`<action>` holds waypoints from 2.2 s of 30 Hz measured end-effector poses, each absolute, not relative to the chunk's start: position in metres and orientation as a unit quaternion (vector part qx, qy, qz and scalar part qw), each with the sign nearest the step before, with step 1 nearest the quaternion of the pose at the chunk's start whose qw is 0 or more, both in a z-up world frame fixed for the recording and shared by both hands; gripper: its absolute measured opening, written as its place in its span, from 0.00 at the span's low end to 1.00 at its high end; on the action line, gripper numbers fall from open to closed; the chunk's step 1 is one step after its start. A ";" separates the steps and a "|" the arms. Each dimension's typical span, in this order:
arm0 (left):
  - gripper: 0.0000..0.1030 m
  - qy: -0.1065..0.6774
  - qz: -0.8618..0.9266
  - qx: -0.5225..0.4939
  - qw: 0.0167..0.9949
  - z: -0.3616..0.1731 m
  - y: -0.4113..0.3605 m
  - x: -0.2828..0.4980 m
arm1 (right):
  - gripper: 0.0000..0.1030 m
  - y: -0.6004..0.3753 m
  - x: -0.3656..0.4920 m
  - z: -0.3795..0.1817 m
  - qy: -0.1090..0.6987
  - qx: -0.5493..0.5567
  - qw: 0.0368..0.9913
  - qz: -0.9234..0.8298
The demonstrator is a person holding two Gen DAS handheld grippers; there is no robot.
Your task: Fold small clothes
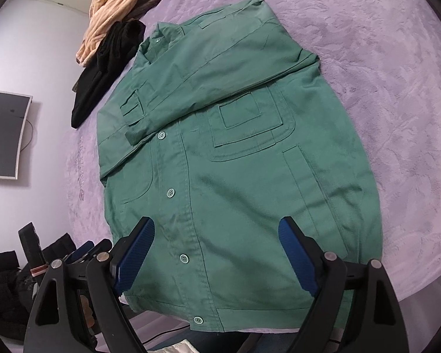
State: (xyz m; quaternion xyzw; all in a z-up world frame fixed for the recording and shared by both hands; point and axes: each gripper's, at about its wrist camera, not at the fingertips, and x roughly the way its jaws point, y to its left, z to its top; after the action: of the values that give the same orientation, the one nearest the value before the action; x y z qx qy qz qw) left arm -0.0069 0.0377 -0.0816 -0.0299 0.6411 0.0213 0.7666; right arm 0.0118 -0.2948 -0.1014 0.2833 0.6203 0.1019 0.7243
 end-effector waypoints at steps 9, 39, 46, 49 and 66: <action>0.93 0.638 0.010 -0.011 0.770 -0.078 0.036 -0.009 | 0.86 -0.292 0.013 -0.099 0.621 0.290 0.721 0.101; 0.93 0.664 0.021 -0.089 0.742 -0.109 0.131 -0.065 | 0.86 -0.302 -0.044 -0.121 0.635 0.296 0.708 0.087; 0.93 0.682 0.007 -0.125 0.721 -0.142 0.136 -0.093 | 0.86 -0.391 -0.088 -0.146 0.624 0.326 0.710 -0.012; 0.93 0.686 0.005 -0.155 0.710 -0.156 0.141 -0.098 | 0.86 -0.419 -0.098 -0.159 0.621 0.330 0.710 -0.044; 0.93 0.697 -0.069 -0.217 0.680 -0.160 0.128 -0.123 | 0.87 -0.379 -0.120 -0.195 0.565 0.536 0.606 0.160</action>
State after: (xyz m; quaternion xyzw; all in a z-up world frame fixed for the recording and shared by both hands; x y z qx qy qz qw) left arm -0.1230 0.1285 -0.1604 -0.2171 0.6972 -0.0692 0.6797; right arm -0.1199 -0.3788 -0.1955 0.5360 0.5652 0.1598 0.6064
